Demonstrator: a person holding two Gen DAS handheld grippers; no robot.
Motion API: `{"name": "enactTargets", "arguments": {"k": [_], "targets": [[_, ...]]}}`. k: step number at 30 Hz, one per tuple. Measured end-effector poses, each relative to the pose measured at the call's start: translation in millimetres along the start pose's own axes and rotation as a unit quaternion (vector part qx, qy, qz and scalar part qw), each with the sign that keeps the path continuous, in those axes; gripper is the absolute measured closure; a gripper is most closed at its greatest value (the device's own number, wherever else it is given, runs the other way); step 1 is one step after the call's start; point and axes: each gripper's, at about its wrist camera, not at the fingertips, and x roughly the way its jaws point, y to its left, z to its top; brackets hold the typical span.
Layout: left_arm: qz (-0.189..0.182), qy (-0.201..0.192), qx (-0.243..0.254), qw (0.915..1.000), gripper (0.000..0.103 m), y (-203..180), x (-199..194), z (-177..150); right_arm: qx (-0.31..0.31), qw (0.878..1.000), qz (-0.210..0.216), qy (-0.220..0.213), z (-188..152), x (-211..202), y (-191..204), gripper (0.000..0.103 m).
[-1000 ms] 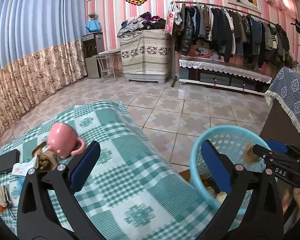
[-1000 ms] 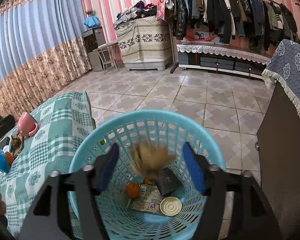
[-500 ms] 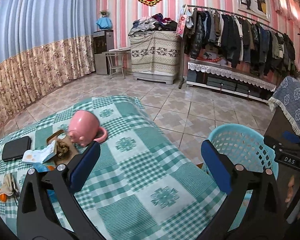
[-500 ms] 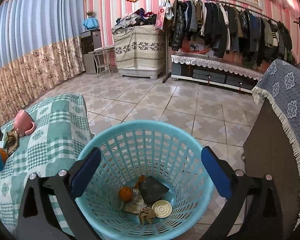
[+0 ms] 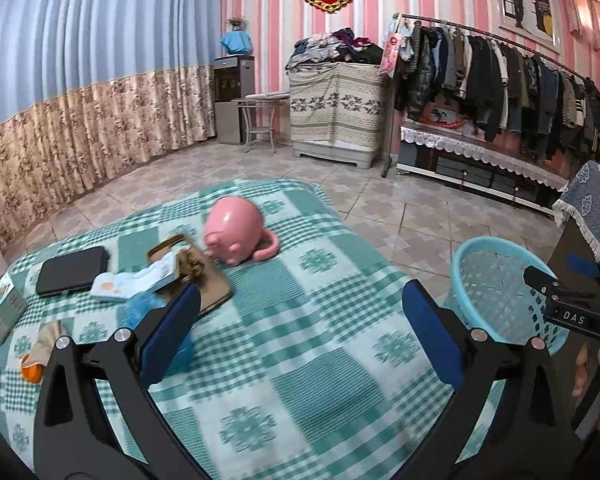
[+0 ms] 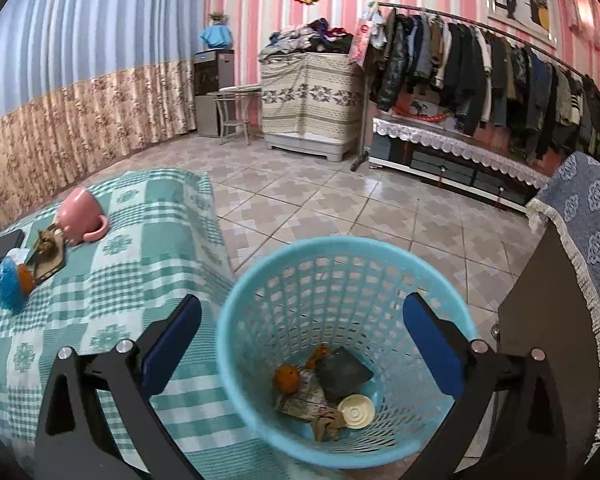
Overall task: Collect trash
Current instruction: 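Move both tools back over the table, left tool toward the orange dish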
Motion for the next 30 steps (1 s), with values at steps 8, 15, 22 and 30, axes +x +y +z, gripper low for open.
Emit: {"name": "enactTargets", "arguments": {"k": [8,15,22,30], "targets": [[0.024,0.0,-0.016,0.9996,0.005,49.6,-20.0,-15.6,-0.019,0.999,0.025,-0.015,4.7,-15.5,38.6,0.004],[0.054,0.007,-0.032,0.998,0.005,102.9,-32.9,-34.3,-0.036,0.998,0.046,-0.024,-0.4,-24.3,75.9,0.004],[0.087,0.035,-0.054,0.9941,0.005,166.3,-36.6,-64.2,-0.066,0.996,0.053,-0.008,-14.1,-11.6,114.7,0.004],[0.122,0.073,-0.087,0.986,0.006,230.6,-19.9,-94.6,-0.066,0.994,0.076,0.033,-31.2,8.9,137.4,0.004]]}}
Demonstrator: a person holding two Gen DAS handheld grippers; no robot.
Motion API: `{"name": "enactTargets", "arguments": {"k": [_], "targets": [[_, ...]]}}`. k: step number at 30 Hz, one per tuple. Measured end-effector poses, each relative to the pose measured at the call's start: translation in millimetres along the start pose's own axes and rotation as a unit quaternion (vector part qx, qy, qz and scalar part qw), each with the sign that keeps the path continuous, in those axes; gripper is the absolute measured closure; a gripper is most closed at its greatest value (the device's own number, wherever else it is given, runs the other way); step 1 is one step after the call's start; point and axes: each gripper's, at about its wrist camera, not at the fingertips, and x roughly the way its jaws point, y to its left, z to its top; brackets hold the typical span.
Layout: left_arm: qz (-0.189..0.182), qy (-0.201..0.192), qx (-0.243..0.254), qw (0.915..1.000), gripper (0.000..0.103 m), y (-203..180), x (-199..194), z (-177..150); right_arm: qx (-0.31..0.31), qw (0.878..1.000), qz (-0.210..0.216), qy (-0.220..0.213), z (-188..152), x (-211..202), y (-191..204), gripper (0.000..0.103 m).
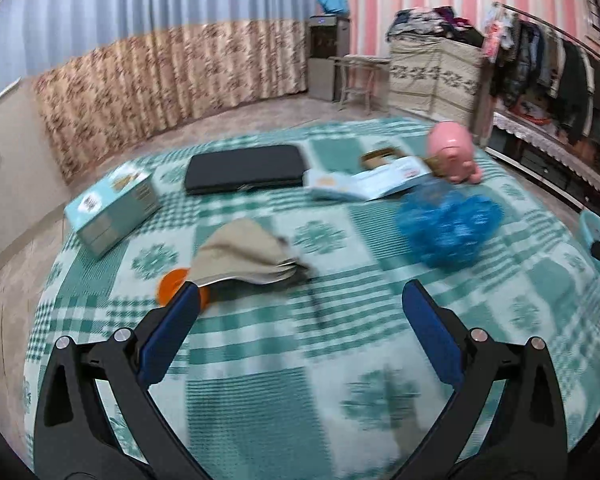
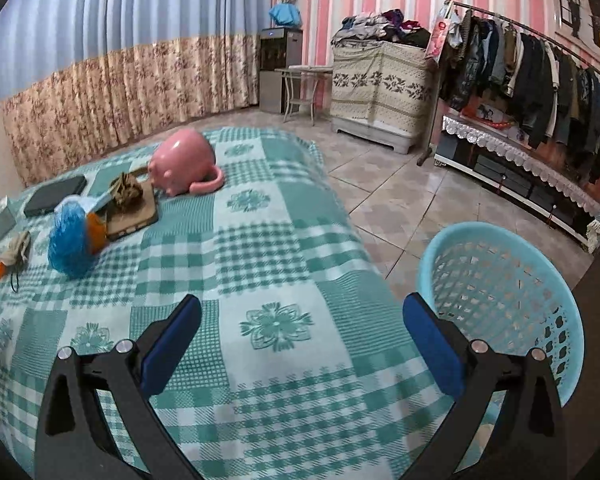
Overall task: Collect trash
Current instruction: 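Move both tools back over the table, left tool toward the orange dish, then grasp the orange plastic dish with the left tool while the right tool grasps the blue plastic bag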
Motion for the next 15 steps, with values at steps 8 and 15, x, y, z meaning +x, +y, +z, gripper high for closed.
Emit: {"name": "enactTargets", "arguments": {"k": [8,15], "targets": [[0.022,0.009,-0.017,0.9996,0.007,49.7,18.6,2.6,-0.017,1.0,0.006,0.016,-2.0,18.4,21.8,0.004],[0.024,0.053,-0.003,0.9983,0.018,70.4,36.3,-1.4,-0.033,0.999,0.017,0.023,-3.5,28.2,40.7,0.004]]}}
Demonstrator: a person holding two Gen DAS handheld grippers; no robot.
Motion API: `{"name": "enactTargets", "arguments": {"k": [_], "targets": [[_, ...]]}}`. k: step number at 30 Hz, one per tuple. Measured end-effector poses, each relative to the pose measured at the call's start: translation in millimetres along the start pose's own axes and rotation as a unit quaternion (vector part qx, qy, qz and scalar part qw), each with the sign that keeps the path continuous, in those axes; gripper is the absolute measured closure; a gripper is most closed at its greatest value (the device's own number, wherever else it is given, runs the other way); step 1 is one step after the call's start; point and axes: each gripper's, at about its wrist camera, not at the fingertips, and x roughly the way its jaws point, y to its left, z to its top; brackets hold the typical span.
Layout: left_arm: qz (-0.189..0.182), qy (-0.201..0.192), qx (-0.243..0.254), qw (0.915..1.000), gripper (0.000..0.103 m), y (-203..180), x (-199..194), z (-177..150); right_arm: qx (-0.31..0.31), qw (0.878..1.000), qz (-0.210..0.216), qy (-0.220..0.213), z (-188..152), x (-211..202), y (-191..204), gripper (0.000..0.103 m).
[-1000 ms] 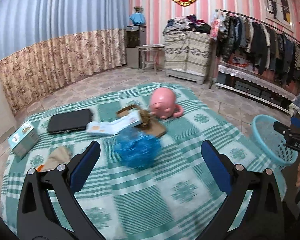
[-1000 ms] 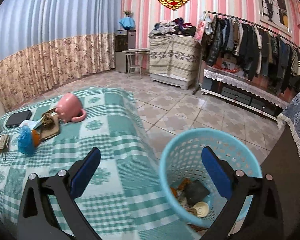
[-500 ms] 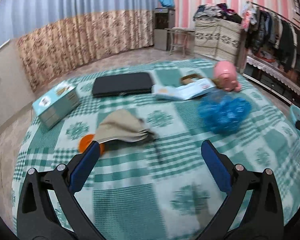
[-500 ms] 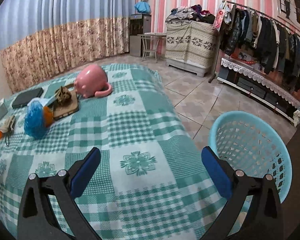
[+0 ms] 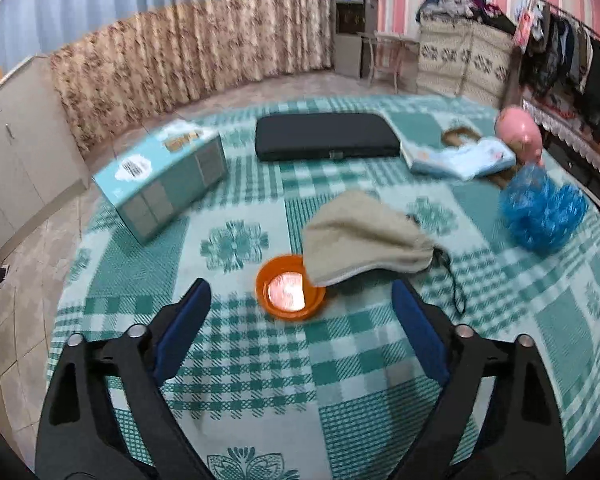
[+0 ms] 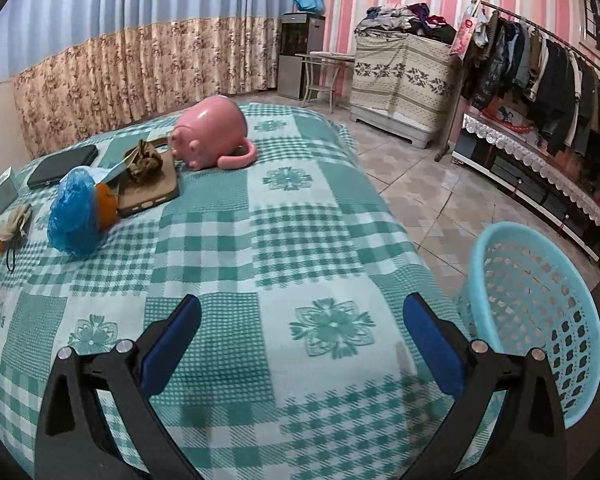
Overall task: Collect trash
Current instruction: 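Grasp the orange plastic dish with the left tool while the right tool grasps the blue plastic bag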
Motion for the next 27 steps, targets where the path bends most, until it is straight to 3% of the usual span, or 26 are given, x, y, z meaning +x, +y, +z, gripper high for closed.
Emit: {"name": "enactTargets", "arguments": {"k": [2,4,5,6,10,21,27], "targets": [[-0.002,0.031,0.009,0.9995,0.034,-2.2,14.6,-0.2,-0.001,1.0,0.003,0.002,0.5,2.3,3.8,0.004],[-0.008,0.044,0.006,0.999,0.041,-0.8,24.0,1.5,0.001,1.0,0.009,0.006,1.6,4.6,8.8,0.004],[-0.01,0.039,0.004,0.9992,0.058,0.0,23.1,3.0,0.0,1.0,0.013,0.007,2.4,4.9,11.0,0.004],[-0.014,0.037,0.006,0.9992,0.064,0.2,23.5,5.9,-0.001,1.0,0.016,0.006,3.2,4.2,13.7,0.004],[-0.008,0.023,0.005,0.9997,0.064,-7.2,17.3,10.9,-0.018,1.0,0.025,-0.005,8.3,-2.3,28.7,0.004],[-0.086,-0.072,0.013,0.9936,0.064,-64.5,-33.4,59.2,-0.039,0.996,0.081,-0.025,31.4,-11.4,81.2,0.005],[-0.081,-0.084,0.029,0.9927,0.064,-80.6,-26.5,82.0,-0.048,0.992,0.117,-0.023,43.3,-3.0,116.8,0.005]]}}
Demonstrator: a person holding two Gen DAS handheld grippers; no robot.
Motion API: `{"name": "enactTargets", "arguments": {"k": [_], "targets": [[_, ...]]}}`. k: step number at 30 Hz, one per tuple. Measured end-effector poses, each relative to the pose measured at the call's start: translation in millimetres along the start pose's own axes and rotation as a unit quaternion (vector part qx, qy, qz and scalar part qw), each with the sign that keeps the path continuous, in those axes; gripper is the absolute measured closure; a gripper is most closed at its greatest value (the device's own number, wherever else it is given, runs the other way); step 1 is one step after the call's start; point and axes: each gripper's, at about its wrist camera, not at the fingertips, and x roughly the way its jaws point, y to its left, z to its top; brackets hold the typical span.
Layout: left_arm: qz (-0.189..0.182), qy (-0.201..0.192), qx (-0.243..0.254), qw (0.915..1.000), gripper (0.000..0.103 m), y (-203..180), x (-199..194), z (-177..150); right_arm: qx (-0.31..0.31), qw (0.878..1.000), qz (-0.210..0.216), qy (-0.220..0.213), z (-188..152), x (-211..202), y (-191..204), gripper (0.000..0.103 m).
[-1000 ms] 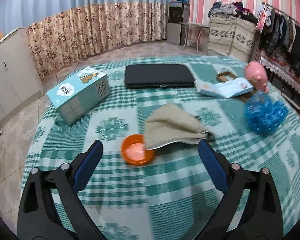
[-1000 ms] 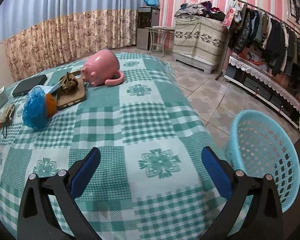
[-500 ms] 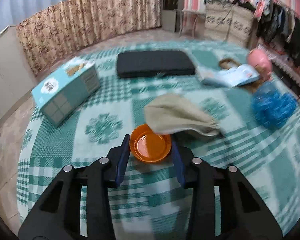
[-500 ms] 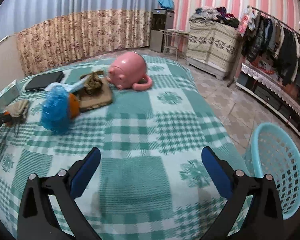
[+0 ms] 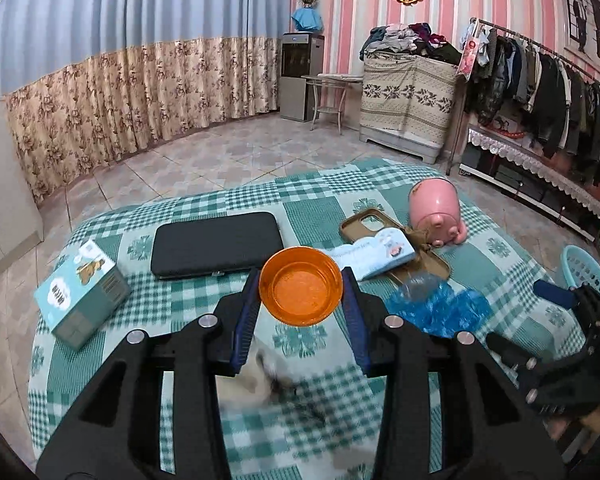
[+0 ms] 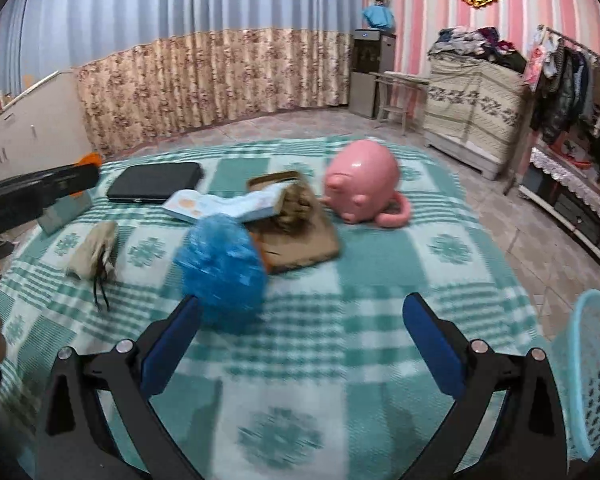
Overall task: Collect trash
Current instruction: 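Grasp the orange plastic dish with the left tool while the right tool grasps the blue plastic bag, then carry the dish into the basket with the left tool while the right tool carries the bag there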
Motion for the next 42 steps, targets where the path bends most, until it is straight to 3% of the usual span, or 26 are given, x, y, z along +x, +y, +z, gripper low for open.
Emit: {"name": "enactTargets", "arguments": {"k": [3,4,5,7,10,15,21,30,36,42], "targets": [[-0.001,0.009,-0.003,1.0,0.064,0.2,10.9,4.0,0.011,1.0,0.022,0.014,5.7,16.4,10.4,0.009],[-0.001,0.011,-0.002,0.9999,0.064,-0.3,13.5,5.3,0.014,0.999,0.033,0.02,7.0,22.6,13.2,0.023],[0.0,0.012,-0.002,0.9999,0.064,-0.5,15.7,6.0,0.015,0.999,0.043,0.03,7.9,28.9,15.2,0.044],[0.0,0.013,-0.003,0.9999,0.064,-1.6,16.9,6.3,0.023,0.995,0.08,0.049,7.7,40.4,18.9,0.065],[0.003,0.012,0.001,0.9999,0.064,-6.0,15.4,8.5,0.019,0.995,0.094,0.039,7.3,35.0,20.8,0.084],[0.008,0.006,0.005,0.9999,0.064,-20.0,10.3,10.9,0.024,0.996,0.086,0.001,10.3,1.0,-7.4,0.087],[-0.006,-0.013,0.016,0.9998,0.064,-69.5,-2.1,14.9,0.028,0.998,0.025,-0.041,9.0,-54.4,-75.0,0.087],[-0.066,-0.027,0.036,0.9968,0.064,-181.9,-7.6,20.6,0.076,0.992,-0.072,-0.064,-13.8,-127.2,-193.5,0.087],[-0.119,-0.025,0.08,0.9894,0.064,-275.3,-13.1,11.4,0.118,0.98,-0.137,-0.076,-38.3,-170.5,-265.3,0.087],[-0.158,-0.011,0.103,0.9819,0.064,-346.5,-13.6,-1.7,0.157,0.969,-0.174,-0.077,-62.0,-193.9,-318.2,0.087]]}}
